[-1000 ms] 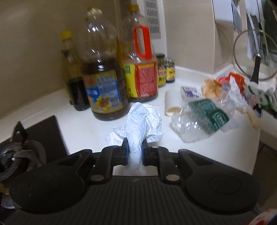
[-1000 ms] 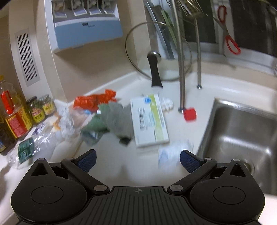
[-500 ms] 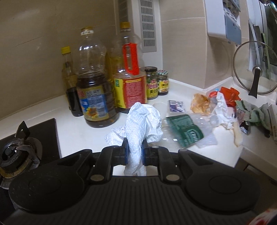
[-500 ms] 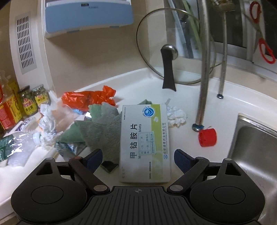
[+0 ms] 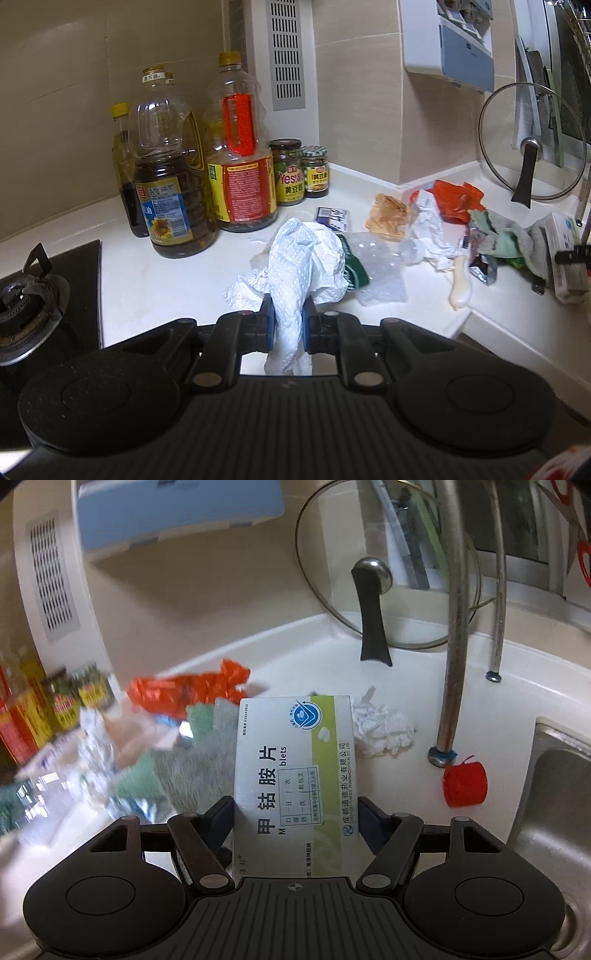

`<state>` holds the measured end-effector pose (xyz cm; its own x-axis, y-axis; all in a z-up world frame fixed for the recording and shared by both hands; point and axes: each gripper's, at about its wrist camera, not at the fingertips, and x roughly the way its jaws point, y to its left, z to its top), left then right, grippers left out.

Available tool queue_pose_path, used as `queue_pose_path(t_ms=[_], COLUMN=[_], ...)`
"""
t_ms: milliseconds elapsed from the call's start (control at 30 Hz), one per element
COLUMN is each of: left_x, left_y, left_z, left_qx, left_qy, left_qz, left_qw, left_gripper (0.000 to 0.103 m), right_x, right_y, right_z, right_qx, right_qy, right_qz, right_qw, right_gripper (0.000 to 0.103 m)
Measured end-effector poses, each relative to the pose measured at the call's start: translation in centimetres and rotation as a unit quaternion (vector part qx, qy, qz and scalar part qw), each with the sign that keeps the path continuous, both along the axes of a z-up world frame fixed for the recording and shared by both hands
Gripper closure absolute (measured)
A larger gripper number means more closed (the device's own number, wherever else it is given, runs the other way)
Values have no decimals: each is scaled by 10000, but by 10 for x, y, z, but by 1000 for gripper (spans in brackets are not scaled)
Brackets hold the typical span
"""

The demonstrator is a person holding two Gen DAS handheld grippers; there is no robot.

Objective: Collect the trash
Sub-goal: 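Grasp the white tissue with the left tool while the right tool grasps the white medicine box, then carry tissue and box down to the wastebasket and open both tools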

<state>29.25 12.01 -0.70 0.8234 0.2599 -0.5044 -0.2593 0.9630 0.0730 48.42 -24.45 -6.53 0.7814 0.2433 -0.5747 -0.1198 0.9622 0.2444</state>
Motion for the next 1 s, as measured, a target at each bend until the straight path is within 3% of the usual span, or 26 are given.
queue_pose_path(t_ms=[233, 500, 733, 1000], left_x=[-14, -32, -50, -71], left_y=[-26, -57, -76, -77], left_z=[2, -3, -28, -83], left_qx=[-63, -245, -540, -1063], left_qy=[-16, 110, 453, 1037], left_qz=[13, -106, -182, -38], left_qw=[10000, 9996, 9973, 9889], left_gripper=[89, 89, 89, 89], right_x=[-5, -48, -102, -140], right_y=[-21, 2, 48, 96], right_z=[45, 74, 55, -9], right_qx=[992, 1649, 1648, 1117], right_qy=[-349, -302, 257, 1129], right_qz=[315, 1503, 2659, 3302], right_qw=[9940, 9743, 9495, 9304], right_gripper=[33, 33, 33, 33])
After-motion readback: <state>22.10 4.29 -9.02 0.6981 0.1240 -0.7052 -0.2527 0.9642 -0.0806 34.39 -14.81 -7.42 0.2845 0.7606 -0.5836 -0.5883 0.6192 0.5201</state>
